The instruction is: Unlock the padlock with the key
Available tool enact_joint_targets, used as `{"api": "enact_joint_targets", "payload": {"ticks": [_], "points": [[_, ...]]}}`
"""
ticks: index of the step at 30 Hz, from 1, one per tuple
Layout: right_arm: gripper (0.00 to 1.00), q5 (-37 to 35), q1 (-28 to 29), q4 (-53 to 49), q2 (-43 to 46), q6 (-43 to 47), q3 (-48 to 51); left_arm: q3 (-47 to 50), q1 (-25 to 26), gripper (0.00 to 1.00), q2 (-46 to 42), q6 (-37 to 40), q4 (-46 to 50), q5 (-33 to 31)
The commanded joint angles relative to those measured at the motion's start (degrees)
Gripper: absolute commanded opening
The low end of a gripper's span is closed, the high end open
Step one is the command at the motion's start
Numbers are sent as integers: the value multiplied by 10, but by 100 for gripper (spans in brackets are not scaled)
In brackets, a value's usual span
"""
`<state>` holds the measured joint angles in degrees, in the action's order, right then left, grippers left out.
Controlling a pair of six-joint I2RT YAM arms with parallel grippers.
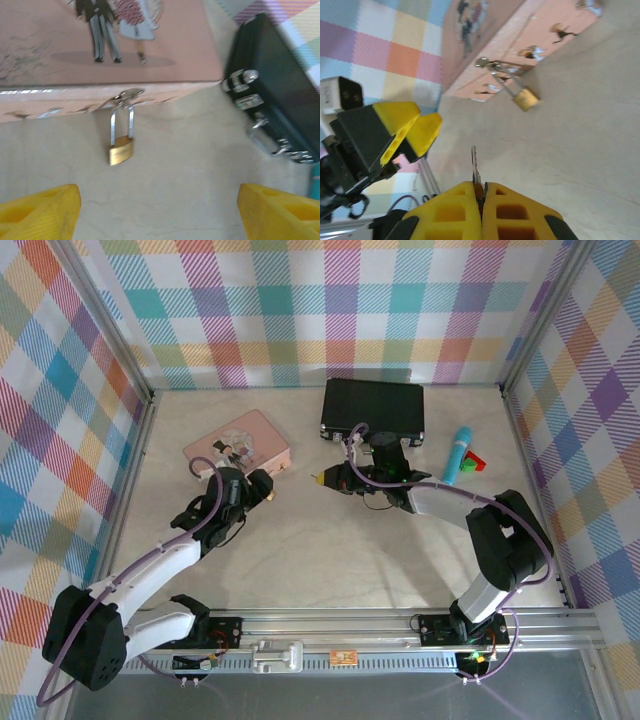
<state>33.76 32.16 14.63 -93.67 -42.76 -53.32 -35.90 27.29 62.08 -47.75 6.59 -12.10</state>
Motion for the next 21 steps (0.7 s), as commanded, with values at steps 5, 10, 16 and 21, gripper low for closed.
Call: {"api": "enact_joint_targets", "payload": {"ticks": [5,10,16,21], "points": [[0,-88,-4,-150,41,114,-34,-11,34,82,46,5,57,-89],[0,-108,-10,-170,50,132,-22,-22,45,82,104,-10,37,-102],[0,-106,-13,-171,59,135,-15,-47,52,78,191,-2,-11,-132],[0,-101,-13,-169,60,132,-16,-52,52,74,269,25,-127,-135]]}}
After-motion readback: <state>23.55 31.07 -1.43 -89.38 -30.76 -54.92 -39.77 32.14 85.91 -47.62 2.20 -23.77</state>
